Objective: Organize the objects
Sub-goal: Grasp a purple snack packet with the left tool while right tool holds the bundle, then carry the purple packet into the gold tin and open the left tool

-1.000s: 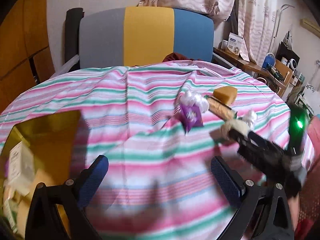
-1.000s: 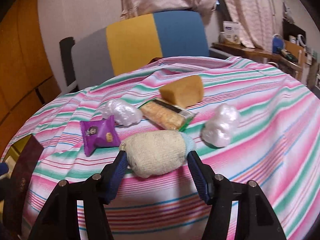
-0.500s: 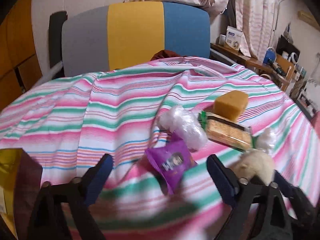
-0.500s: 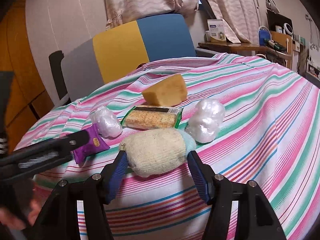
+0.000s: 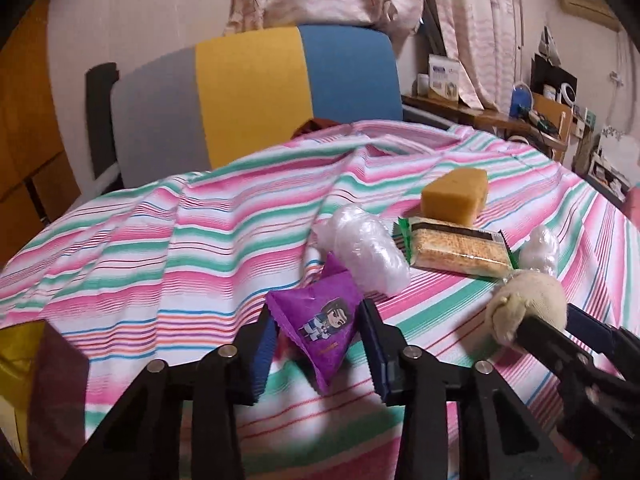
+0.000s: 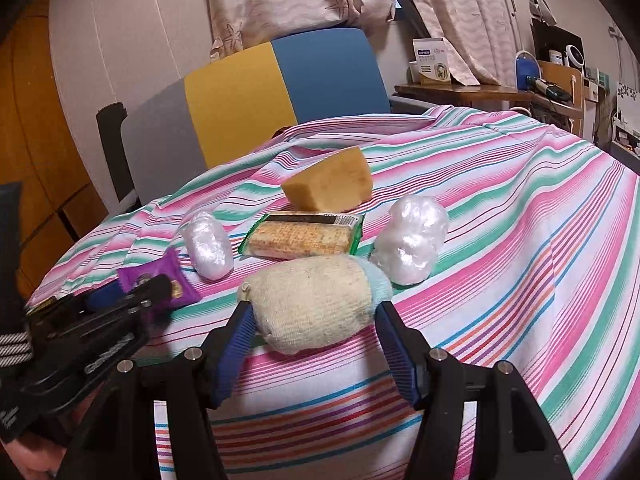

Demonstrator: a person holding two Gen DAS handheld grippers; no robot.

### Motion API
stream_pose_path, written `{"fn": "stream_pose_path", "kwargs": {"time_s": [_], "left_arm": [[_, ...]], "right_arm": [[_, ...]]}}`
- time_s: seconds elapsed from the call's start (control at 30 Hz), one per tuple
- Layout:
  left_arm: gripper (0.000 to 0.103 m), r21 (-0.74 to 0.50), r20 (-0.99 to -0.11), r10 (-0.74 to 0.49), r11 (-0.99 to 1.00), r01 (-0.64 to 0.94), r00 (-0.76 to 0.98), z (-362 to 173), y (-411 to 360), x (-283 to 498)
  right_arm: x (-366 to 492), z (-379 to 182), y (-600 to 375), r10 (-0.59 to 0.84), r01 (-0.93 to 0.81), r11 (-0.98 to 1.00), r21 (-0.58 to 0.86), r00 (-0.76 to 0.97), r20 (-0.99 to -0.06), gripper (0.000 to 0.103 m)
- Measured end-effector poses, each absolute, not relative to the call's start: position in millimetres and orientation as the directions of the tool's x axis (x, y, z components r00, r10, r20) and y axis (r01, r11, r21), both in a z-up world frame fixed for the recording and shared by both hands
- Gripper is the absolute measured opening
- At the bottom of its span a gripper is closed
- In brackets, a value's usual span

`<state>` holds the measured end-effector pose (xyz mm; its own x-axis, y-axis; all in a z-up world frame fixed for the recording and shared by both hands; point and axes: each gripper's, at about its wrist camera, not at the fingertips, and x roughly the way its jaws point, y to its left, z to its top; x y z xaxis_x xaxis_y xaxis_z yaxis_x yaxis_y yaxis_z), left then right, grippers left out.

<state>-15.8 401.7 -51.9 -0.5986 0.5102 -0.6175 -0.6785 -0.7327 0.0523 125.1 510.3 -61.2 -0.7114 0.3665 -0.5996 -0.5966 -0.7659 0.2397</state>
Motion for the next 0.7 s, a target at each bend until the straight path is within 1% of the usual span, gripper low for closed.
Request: {"fn": "stream_pose_path", "kwargs": {"time_s": [0.03, 0.2, 0.43, 0.47, 0.5, 0.7], "left_arm": [[0.035, 0.056, -0.605, 0.507, -0.743, -0.667, -0.615, -50, 396, -13], [0.034, 0.059, -0.536, 0.530, -0.753, -0.656, -0.657, -43, 373, 10], [0.034, 0.053, -0.502, 0.552, -0.749, -0.661, -0.666, -40, 349, 38], [0.034, 0.046, -0.500, 0.555, -0.750, -0.660, -0.665, -40, 346, 41], [0.034, 0.040, -0.497, 0.557, -0.751, -0.659, -0.665, -40, 342, 44], [0.034, -0.015, -0.498, 0.547, -0.781, -0.625, -0.672, -38, 320, 48]], "right_arm": [[125, -61, 510, 0.368, -0.597, -0.766, 0.239, -0.711, -0.599, 0.063], [125, -61, 509, 0.371, -0.597, -0.767, 0.233, -0.710, -0.598, 0.063], [123, -54, 497, 0.411, -0.598, -0.783, 0.170, -0.704, -0.579, 0.062], [123, -54, 495, 0.415, -0.597, -0.786, 0.162, -0.703, -0.577, 0.054], [121, -52, 491, 0.417, -0.588, -0.796, 0.145, -0.706, -0.572, 0.052], [112, -49, 473, 0.432, -0.554, -0.831, 0.054, -0.703, -0.565, 0.046]]}}
